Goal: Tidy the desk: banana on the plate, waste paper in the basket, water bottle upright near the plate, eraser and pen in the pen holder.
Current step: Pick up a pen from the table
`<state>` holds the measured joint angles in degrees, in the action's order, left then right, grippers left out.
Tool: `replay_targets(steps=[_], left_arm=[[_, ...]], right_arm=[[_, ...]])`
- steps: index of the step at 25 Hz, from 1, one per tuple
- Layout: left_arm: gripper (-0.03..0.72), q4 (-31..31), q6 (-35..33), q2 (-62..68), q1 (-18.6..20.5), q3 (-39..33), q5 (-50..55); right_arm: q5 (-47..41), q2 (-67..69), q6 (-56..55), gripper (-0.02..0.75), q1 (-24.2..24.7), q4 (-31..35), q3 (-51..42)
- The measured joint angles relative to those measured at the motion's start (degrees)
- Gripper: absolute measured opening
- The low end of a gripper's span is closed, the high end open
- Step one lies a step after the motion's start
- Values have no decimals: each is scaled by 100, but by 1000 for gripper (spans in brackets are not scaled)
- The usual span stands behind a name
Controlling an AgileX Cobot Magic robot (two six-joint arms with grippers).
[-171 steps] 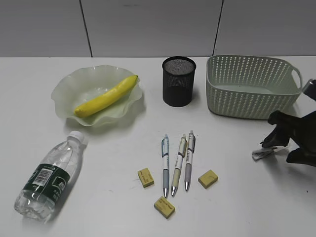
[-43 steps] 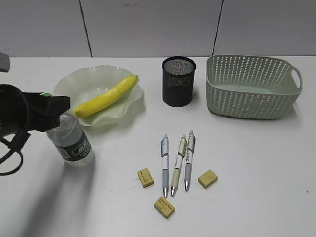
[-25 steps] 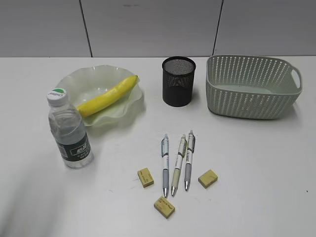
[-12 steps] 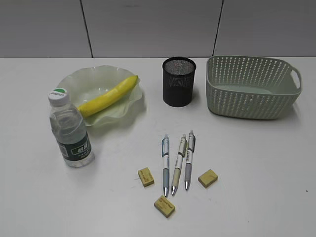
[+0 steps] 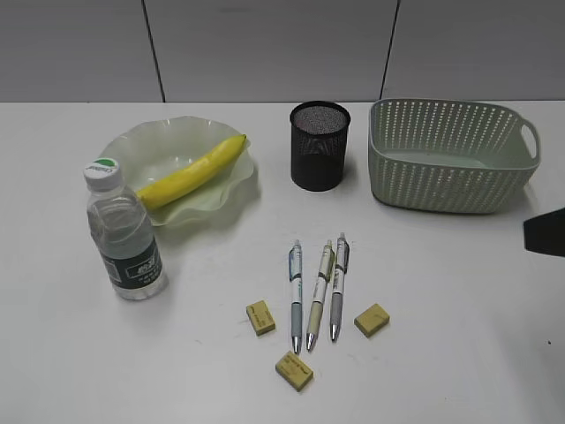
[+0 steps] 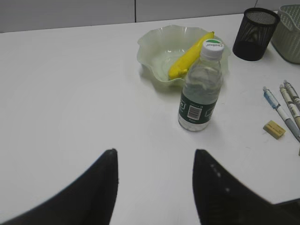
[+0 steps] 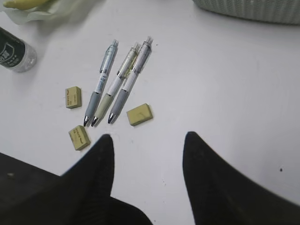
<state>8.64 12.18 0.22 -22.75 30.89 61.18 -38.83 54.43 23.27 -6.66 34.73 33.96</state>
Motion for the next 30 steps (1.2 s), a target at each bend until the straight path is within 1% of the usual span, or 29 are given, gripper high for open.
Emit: replay_targets(steps=[2,4,5,6,8,10,11,13,16,18,24,30], left_arm=[[377,0,-12,0,0,0,-6],[369,0,-12,1,0,0,-11],[367,0,-12,1,0,0,-11],[365,0,-12,1,0,0,-11],[363,0,-16,-22,14,0,-23],[363,0,-16,-50,157,0,-30],[363,0,-16,-56,298,0,-35],[363,0,-16,-56,599,0,-35],[363,0,-16,-56,982,0,-35],[363,0,-16,-56,1127,0,-35],[363,0,-16,-56,1189,0,-35],[363,0,-16,-56,1189,0,-35]], right_arm=[[190,710,65,384,-238,41,218],[439,1373,-18,382,-751,-32,484],[612,1742,-286,378,-1011,-149,651],[747,2060,-698,370,-1324,-390,837],[959,2857,-1700,360,-1839,-1079,1239],[986,3596,-2767,356,-2118,-1866,1749],[963,3970,-3094,355,-2190,-2157,2005],[882,4584,-3585,352,-2238,-2413,2422],[763,5285,-3989,352,-2244,-2546,2922],[649,5647,-4102,352,-2271,-2546,3248],[413,6288,-4333,351,-2420,-2635,3875],[296,6467,-4667,340,-2425,-3001,3932]])
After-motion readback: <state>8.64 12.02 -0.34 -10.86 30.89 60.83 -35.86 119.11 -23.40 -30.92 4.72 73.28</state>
